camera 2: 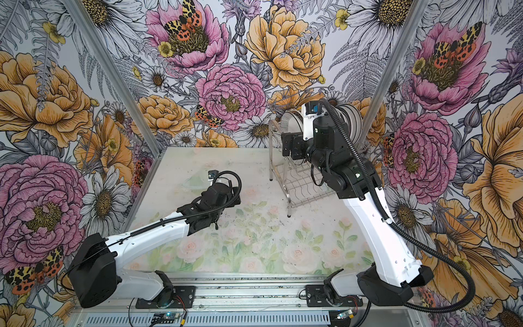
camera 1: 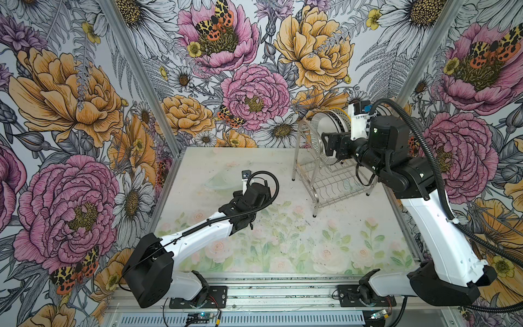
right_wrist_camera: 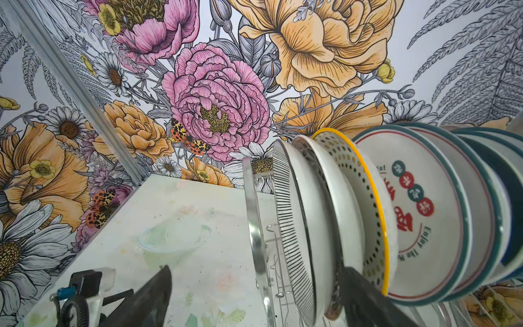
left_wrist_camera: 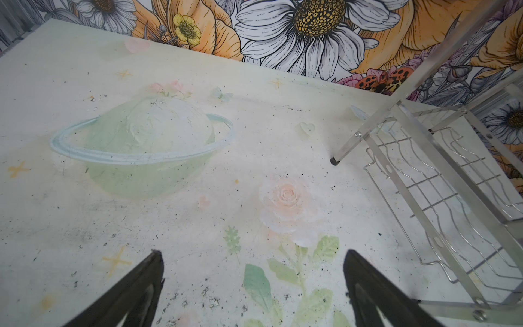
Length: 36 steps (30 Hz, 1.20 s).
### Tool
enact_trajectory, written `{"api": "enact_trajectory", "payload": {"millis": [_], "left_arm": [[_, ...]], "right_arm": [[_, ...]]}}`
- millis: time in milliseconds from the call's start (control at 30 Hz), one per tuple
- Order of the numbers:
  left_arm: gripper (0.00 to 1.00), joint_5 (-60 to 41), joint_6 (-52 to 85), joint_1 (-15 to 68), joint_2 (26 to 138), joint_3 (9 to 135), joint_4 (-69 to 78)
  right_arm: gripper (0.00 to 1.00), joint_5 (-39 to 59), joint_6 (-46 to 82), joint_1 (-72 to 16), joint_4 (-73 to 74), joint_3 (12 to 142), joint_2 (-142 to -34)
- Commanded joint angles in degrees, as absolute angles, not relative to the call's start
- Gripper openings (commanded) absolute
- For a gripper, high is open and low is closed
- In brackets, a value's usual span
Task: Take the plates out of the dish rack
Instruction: 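Raise the right gripper to the plate tops while the left arm draws back, then lower the open right gripper over the rim of the nearest striped plate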
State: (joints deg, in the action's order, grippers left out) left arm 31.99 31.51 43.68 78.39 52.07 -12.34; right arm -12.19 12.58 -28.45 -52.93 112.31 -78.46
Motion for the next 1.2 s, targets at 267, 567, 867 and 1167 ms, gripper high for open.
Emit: {"api": "enact_trajectory", "payload": {"millis": [267, 567, 867, 1167], "left_arm": [[0.99, 28.8, 31.1, 42.4, 76.3, 49.8, -9.8], [0.99, 26.5, 31.5, 41.0, 74.9, 48.2, -8.9], [0.99, 24.9, 31.6, 40.3, 75.4, 47.6, -8.0], [0.99, 23.9, 31.5, 40.1, 75.5, 47.4, -7.8]], "right_arm": [[0.77, -19.9, 13.0, -30.8, -55.7, 115.0, -81.8], [0.72, -25.5, 12.5, -31.5, -55.8, 115.8, -84.6], [0.68, -30.0, 11.4, -32.1, -55.6, 116.0, -86.4], [0.64, -32.4, 11.2, -32.2, -55.6, 115.9, -88.3]]}}
